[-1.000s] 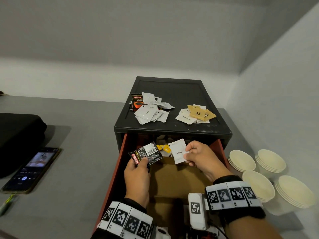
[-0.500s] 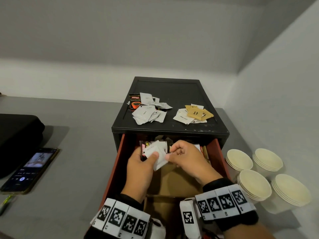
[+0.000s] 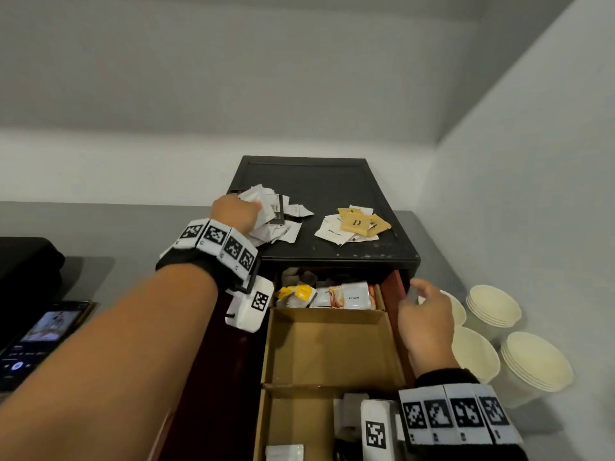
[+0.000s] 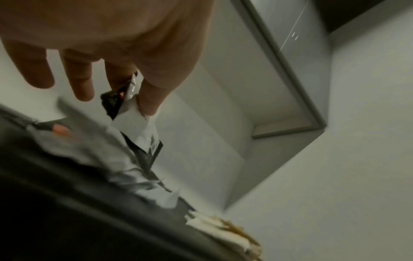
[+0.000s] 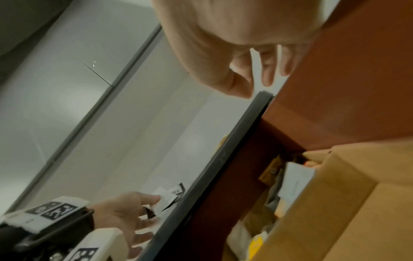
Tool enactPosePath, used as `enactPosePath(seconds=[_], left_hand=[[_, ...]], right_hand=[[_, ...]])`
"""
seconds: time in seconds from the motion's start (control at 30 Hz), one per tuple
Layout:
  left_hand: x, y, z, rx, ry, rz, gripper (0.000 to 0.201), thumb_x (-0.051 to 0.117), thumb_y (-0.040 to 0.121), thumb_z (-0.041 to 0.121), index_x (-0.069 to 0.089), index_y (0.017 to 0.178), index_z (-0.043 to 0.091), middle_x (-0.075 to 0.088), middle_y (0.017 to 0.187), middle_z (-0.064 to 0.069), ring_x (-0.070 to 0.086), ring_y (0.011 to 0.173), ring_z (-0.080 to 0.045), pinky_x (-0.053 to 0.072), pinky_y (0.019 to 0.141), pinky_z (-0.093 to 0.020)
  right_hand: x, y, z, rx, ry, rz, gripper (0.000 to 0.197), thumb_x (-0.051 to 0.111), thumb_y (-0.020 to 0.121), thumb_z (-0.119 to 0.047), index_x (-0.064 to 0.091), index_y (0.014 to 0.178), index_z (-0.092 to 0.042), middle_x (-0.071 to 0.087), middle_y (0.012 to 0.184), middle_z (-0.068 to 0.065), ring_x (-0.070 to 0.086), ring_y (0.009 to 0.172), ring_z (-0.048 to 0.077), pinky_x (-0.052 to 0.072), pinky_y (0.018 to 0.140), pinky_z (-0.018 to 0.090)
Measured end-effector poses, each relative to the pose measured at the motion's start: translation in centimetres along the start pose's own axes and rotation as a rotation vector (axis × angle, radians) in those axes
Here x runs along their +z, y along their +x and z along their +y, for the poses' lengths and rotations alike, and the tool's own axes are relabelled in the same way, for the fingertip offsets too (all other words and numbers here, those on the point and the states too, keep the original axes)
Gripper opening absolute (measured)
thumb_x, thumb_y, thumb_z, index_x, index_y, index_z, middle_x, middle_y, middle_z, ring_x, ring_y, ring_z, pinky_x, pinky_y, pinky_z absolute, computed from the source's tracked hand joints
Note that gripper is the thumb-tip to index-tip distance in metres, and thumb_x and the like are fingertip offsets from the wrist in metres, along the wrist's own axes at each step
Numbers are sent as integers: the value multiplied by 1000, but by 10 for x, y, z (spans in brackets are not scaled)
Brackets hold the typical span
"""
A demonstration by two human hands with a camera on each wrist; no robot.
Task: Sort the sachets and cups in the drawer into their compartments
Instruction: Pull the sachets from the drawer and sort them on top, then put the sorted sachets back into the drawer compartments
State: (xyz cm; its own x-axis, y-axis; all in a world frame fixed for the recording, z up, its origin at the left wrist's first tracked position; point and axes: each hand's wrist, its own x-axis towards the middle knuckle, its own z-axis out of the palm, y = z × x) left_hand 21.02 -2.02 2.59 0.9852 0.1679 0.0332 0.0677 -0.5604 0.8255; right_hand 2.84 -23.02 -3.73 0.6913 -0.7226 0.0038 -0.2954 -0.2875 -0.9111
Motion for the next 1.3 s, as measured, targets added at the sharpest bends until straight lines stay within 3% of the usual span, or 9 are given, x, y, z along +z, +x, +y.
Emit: enactPosePath(seconds=[0.1,0.37,0.47,0.53,0.63,0.93,1.1,1.2,1.3], left_hand=[[8,12,-5,-49,191,-49,35,54,90,29,60,108,-1,61,117,-21,56,109,-36,43,85,-35],[13,18,-18,-72,462,171,59,51,85,45,42,129,8,46,129,-19,42,120,-37,34,101,-45],[22,25,-22,-22,441,114,78,32,80,66,37,139,15,40,139,-20,34,126,-41,29,105,-52],[26,19,-18,13,469,11,92,27,72,80,22,148,28,18,155,-16,15,137,-46,18,109,-61],[33,4,-14,56,549,-152,100,52,78,71,0,151,28,-12,158,-11,-11,142,-42,2,114,-55],[37,15,-19,151,762,-185,77,41,90,58,8,151,23,1,157,-14,4,143,-41,9,116,-49],[28,10,-13,163,676,-210,85,37,86,69,0,151,29,-13,159,-4,-13,143,-39,6,113,-61],[20,-6,-4,173,553,-169,86,42,85,68,2,151,31,-14,159,-2,-15,144,-36,5,113,-59],[16,-40,8,307,379,-105,82,56,85,54,16,150,27,-2,159,-7,-8,145,-34,7,115,-51]], right_hand=[[2,8,11,105,-38,-152,48,43,91,1,48,136,-14,59,126,12,57,111,31,46,98,47],[7,16,19,142,-23,-231,51,49,86,1,51,134,-17,63,120,11,60,107,32,49,95,50],[8,17,20,152,-25,-222,52,47,89,2,48,137,-19,60,126,10,58,111,33,48,97,50],[8,16,20,147,-26,-215,51,44,91,1,46,138,-19,59,128,10,57,113,32,47,98,50],[9,14,20,135,-46,-203,51,43,93,1,46,139,-19,58,129,10,56,114,32,47,98,50],[6,10,17,94,-119,-198,49,43,95,-1,42,142,-17,53,135,10,51,121,31,43,103,45],[7,11,17,81,-130,-197,45,44,96,-5,44,140,-18,56,133,9,53,119,30,46,100,43],[7,12,18,90,-107,-196,45,44,96,-4,45,139,-17,56,132,10,53,118,31,47,99,42],[7,14,19,111,-74,-194,46,44,94,-4,46,138,-18,57,131,8,53,119,30,45,101,44]])
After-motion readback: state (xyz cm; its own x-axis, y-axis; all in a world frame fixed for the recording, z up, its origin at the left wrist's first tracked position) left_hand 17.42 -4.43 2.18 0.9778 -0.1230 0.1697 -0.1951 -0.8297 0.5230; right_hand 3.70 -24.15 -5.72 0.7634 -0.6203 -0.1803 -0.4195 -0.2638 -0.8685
